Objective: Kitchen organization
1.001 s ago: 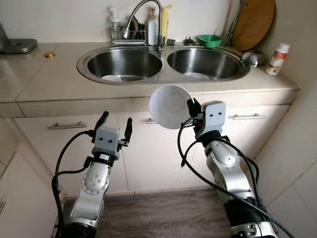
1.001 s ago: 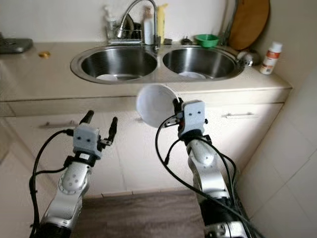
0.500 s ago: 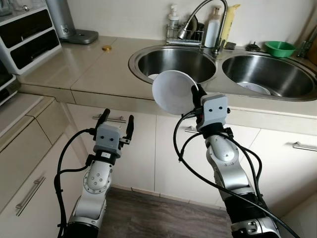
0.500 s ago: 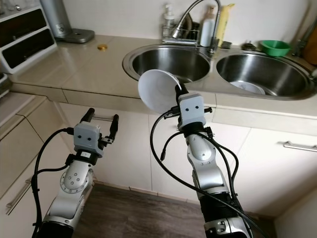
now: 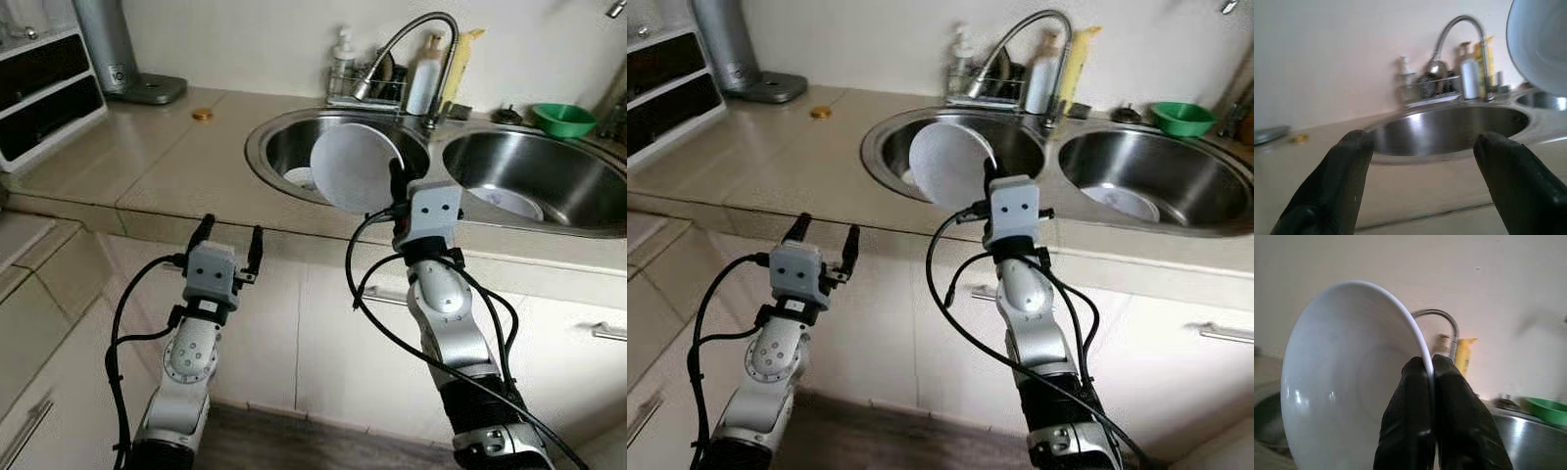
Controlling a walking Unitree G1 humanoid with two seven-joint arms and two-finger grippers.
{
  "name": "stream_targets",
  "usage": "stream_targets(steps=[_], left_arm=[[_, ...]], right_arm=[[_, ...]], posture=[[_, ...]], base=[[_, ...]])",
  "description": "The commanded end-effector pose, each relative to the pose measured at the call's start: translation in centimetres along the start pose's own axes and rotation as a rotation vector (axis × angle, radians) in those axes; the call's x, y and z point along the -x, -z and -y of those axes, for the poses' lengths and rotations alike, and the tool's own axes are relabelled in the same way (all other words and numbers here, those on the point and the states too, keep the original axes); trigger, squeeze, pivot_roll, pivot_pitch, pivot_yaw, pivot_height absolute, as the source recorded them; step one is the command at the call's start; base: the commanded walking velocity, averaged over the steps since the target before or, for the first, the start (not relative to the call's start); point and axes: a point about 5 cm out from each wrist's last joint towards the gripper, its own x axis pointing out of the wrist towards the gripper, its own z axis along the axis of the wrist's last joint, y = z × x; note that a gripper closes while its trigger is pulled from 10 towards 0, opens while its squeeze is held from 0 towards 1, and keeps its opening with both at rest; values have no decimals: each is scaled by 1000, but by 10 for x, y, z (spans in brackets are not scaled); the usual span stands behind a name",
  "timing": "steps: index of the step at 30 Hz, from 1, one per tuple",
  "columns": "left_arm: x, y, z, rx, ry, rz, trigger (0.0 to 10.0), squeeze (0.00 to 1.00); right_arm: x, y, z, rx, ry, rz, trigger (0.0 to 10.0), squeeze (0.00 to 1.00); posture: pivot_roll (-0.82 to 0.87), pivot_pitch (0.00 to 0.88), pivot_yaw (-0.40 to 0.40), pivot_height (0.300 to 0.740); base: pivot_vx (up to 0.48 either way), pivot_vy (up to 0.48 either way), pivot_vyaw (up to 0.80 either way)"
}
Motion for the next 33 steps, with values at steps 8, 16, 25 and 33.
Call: stream_targets(steps=[8, 16, 25, 33], left_arm=[[1, -1, -2, -10, 3, 4, 10000, 0], [0, 0, -3, -13, 2, -1, 10000, 0], [0, 0, -2, -8, 3, -1, 10000, 0], [0, -1, -1, -6, 3, 1, 10000, 0]], right_arm=[[-2, -4, 5, -5, 49, 25, 0, 0], [-2, -2, 5, 5, 49, 19, 0, 0], [-5, 5, 11, 21, 60, -17, 0, 0], [-7, 10, 14, 17, 75, -52, 0, 0]], posture=[[107, 0, -22, 740], [110, 0, -22, 740], [109, 0, -25, 740], [109, 0, -28, 740]], base=[[381, 0, -500], [332, 0, 0], [119, 0, 0], [311, 0, 0]])
